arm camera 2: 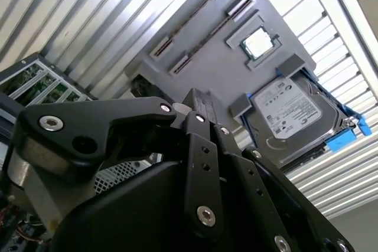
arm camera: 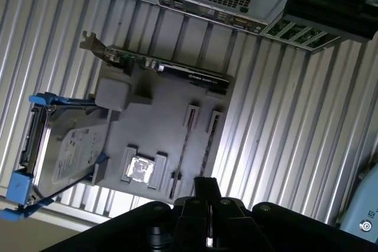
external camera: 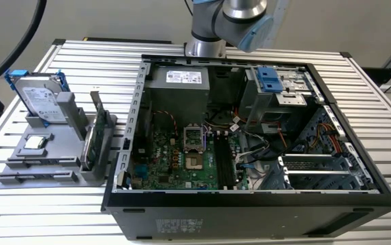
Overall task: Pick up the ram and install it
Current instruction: 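Pick up the ram and move it above insertion slot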
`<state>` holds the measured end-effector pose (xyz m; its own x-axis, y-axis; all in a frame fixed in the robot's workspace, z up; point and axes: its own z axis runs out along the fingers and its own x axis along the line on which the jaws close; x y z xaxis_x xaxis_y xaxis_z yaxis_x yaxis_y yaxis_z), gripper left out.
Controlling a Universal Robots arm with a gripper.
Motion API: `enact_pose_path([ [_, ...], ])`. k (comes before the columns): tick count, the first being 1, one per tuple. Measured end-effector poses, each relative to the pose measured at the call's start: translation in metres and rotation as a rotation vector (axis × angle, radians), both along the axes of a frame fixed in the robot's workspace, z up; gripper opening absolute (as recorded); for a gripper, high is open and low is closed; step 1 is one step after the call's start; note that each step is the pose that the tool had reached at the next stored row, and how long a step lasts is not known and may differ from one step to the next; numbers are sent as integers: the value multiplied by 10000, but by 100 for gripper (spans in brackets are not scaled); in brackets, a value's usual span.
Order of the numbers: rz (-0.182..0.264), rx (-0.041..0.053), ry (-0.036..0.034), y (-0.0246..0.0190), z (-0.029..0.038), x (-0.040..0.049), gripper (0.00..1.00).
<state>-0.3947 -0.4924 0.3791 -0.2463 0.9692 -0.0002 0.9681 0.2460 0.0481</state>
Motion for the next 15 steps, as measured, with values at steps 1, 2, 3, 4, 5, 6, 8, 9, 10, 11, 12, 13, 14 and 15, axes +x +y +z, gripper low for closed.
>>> enact_pose_path([
  [1,-80,0,0,0,-1,0,0],
  [2,-161,0,0,0,-2,0,0],
  [3,-241,0,0,1,-3,-1,0],
  [4,-321,0,0,1,-4,-1,0],
  [5,-400,0,1,1,-4,-1,0],
  [6,-482,0,1,1,-5,-2,0],
  [8,-655,0,0,1,-8,-3,0],
  [9,-745,0,0,1,-8,-4,0],
  [10,-838,0,1,1,-9,-4,0],
  [11,-938,0,0,1,-11,-4,0],
  [12,-1037,0,1,1,-12,-4,0],
  [13,-1129,1,2,1,-13,-4,0],
  [14,-1207,1,6,1,-15,-4,0],
  [15,-1287,0,12,1,-16,-4,0],
])
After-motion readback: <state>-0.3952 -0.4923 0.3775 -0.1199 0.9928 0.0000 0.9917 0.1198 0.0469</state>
